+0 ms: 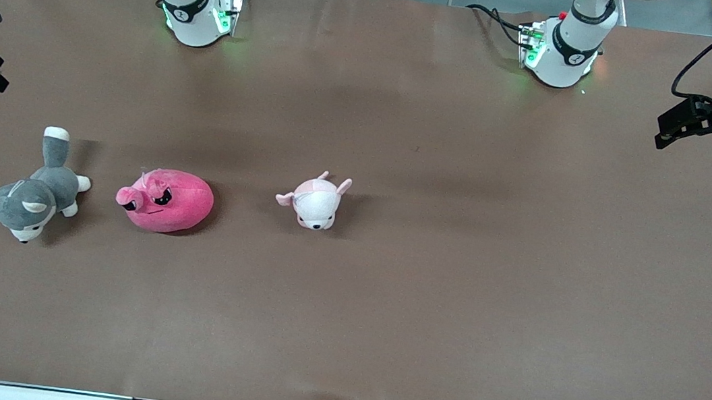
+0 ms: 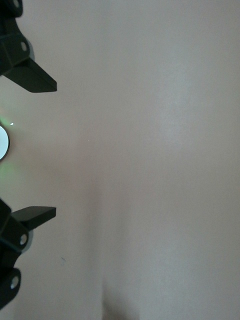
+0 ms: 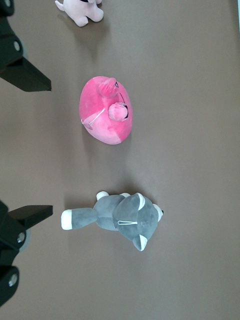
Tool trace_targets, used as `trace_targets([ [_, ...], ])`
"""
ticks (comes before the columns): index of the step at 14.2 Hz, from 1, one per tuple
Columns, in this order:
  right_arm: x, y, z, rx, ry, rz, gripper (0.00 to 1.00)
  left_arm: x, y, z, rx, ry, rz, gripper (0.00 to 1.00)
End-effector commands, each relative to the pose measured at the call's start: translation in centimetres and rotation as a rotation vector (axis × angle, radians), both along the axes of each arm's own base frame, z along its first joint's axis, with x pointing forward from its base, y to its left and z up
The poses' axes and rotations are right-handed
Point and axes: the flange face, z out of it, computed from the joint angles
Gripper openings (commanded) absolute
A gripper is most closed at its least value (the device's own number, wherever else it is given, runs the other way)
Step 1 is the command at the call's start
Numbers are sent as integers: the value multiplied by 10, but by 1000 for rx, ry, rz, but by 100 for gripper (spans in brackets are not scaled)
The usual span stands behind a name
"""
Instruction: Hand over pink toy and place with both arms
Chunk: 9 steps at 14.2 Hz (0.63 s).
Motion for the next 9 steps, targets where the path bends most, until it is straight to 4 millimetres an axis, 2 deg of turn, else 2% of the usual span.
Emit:
trace_targets([
  [1,-10,3,-1,-19,-3,-9,100,-4,2,6,-1,-4,-22,100],
  [4,-10,3,-2,-19,1,-4,100,-2,5,14,-3,-22,-14,100],
  [9,-12,2,-3,-27,18,0,100,0,5,13,-2,-21,-16,100],
])
